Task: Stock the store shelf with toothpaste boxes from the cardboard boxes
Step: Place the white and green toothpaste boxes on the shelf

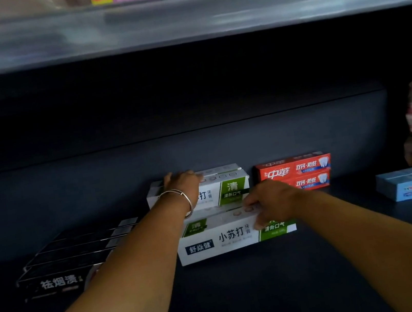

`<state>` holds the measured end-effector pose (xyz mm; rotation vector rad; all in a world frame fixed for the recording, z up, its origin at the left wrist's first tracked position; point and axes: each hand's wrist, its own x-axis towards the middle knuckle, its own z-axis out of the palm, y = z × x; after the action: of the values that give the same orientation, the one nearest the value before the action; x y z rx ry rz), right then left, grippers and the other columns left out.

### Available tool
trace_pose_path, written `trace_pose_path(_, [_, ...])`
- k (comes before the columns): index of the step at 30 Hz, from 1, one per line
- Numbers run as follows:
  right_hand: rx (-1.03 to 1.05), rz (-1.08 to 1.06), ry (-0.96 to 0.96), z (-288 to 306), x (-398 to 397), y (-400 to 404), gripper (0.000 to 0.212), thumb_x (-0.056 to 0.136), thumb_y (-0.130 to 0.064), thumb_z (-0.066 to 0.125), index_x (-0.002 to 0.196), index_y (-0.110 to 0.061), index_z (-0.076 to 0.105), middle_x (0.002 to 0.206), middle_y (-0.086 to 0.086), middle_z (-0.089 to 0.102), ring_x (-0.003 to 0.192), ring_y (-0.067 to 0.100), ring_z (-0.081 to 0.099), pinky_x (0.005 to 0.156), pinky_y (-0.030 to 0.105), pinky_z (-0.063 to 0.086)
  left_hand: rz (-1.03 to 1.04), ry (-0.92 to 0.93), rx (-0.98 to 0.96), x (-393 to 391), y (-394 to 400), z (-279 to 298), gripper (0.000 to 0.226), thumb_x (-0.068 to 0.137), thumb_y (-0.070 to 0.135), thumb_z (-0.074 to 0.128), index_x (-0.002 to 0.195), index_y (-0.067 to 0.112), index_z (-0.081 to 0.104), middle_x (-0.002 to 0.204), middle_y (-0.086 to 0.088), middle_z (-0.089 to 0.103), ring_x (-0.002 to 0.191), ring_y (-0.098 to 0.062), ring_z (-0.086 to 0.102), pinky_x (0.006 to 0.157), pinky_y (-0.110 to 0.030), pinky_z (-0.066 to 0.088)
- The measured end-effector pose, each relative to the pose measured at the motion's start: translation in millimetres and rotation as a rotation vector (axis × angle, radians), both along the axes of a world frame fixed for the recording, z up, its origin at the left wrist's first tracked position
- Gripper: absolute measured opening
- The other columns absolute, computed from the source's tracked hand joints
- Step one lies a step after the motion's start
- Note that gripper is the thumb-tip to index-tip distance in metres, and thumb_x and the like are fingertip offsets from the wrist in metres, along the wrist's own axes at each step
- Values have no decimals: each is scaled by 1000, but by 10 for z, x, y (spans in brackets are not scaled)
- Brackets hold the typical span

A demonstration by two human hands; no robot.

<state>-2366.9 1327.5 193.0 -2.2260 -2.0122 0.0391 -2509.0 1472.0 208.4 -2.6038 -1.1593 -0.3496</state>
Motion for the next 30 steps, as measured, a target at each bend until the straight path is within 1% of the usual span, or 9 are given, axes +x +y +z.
trace_pose_path(2, [0, -4, 20, -11, -10, 5, 55, 80, -25, 73, 131, -20, 54, 130, 0, 54, 117, 18, 52, 100, 29, 45, -34, -77, -36, -13, 8, -34, 53, 92, -2, 47, 140, 21, 42, 140, -7, 44, 126, -26, 45, 110, -39, 31])
trace_pose_path(3, [1, -6, 30, -15, -17, 4, 55, 80, -24, 73, 131, -19, 54, 130, 1, 54, 117, 18, 52, 99, 29, 45, -45, -106, -53, -17, 14, -48, 52, 92, -3, 46, 139, 19, 43, 139, -8, 46, 124, -26, 47, 108, -38, 34])
trace_pose_path(8, [1, -8, 28, -12, -53, 4, 54, 81, -24, 72, 131, -19, 54, 131, 1, 53, 118, 19, 52, 100, 30, 45, -39, -89, -37, -12, 40, -105, 56, 88, 7, 58, 140, 19, 42, 140, -8, 46, 127, -26, 45, 109, -37, 35])
trace_pose_path(12, [2, -6, 29, -7, -75, -1, 54, 81, -24, 71, 132, -19, 53, 130, 1, 53, 118, 19, 52, 99, 29, 45, -28, -118, -7, -1, 52, -149, 54, 90, 1, 51, 139, 19, 42, 137, -8, 50, 124, -26, 49, 106, -37, 40])
trace_pose_path(18, [-3, -14, 36, -22, -85, 30, 57, 82, -24, 70, 135, -19, 50, 132, 1, 52, 119, 20, 51, 100, 30, 45, -31, -149, -7, 16, 77, -174, 56, 90, -1, 51, 142, 18, 38, 137, -9, 49, 124, -25, 48, 105, -34, 39])
trace_pose_path(22, [-9, -17, 28, -30, -85, 40, 55, 83, -25, 70, 134, -19, 51, 131, 1, 53, 119, 20, 52, 100, 30, 46, -56, -163, -7, 11, 117, -197, 57, 91, -2, 48, 143, 16, 36, 144, -8, 40, 134, -25, 35, 112, -32, 29])
trace_pose_path(23, [-11, -15, 29, -37, -82, 42, 53, 83, -25, 70, 132, -19, 52, 130, 1, 54, 117, 20, 53, 99, 30, 46, -57, -161, -10, 8, 131, -195, 57, 91, -2, 48, 143, 16, 36, 144, -9, 40, 134, -25, 34, 112, -33, 28])
trace_pose_path(27, [-10, -19, 45, -52, -99, 61, 50, 82, -24, 70, 129, -18, 54, 129, 2, 54, 116, 20, 54, 98, 29, 47, -30, -132, 7, -25, 126, -165, 56, 91, 3, 51, 142, 21, 38, 139, -8, 46, 128, -28, 39, 109, -36, 33])
trace_pose_path(30, [-8, -22, 45, -51, -129, 82, 54, 82, -24, 70, 132, -17, 52, 131, 2, 53, 117, 21, 53, 100, 31, 46, 43, -160, 31, -97, 95, -198, 55, 89, 6, 53, 140, 19, 38, 140, -7, 44, 129, -29, 37, 110, -39, 30])
